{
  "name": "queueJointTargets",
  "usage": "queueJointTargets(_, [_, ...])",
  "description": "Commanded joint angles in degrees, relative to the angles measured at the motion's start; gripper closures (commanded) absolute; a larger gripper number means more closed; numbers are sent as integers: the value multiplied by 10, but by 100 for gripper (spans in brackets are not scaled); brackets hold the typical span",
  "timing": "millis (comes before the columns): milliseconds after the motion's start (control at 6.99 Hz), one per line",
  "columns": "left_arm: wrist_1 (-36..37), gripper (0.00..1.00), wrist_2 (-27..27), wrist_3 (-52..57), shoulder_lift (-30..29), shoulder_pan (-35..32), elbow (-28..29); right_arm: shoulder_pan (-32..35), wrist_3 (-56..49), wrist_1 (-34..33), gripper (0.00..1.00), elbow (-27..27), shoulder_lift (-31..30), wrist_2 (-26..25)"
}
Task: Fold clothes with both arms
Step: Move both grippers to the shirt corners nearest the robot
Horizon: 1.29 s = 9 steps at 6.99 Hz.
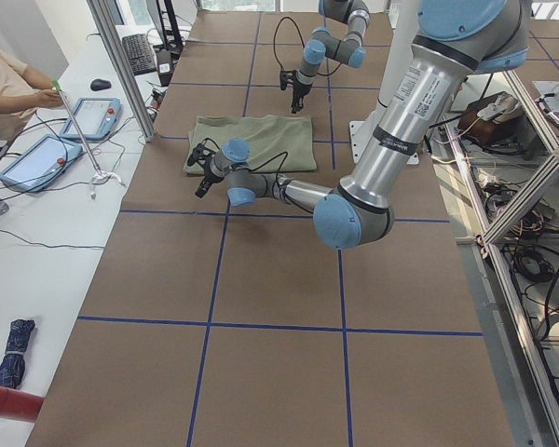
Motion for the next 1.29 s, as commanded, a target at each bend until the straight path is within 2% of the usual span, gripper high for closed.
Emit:
queueJointTargets(0, [6, 0, -15, -1, 0, 0, -15, 21, 9, 63, 0, -1, 1, 3])
queueJointTargets(143, [16, 0, -47, -18, 6, 0, -38, 28, 17, 116, 0, 0, -5, 8])
queueJointTargets(286, [25, 0, -51, -78, 27, 0, -81, 29, 66, 188, 0, 2, -25, 13])
queueJointTargets(429, [49, 0, -51, -133, 55, 28, -151, 29, 94, 276, 0, 12, -64, 13])
queueJointTargets(573, [99, 0, -46, -184, 94, 75, -250, 28, 144, 333, 0, 28, -107, 13])
queueJointTargets(716, [166, 0, -31, -224, 136, 130, -356, 27, 205, 353, 0, 55, -148, 6])
queueJointTargets(859, [186, 0, 26, -300, 177, 199, -422, 26, 252, 353, 0, 69, -167, -6])
queueJointTargets(1145, [185, 3, 164, -485, 194, 305, -427, 26, 260, 353, 0, 70, -165, -14])
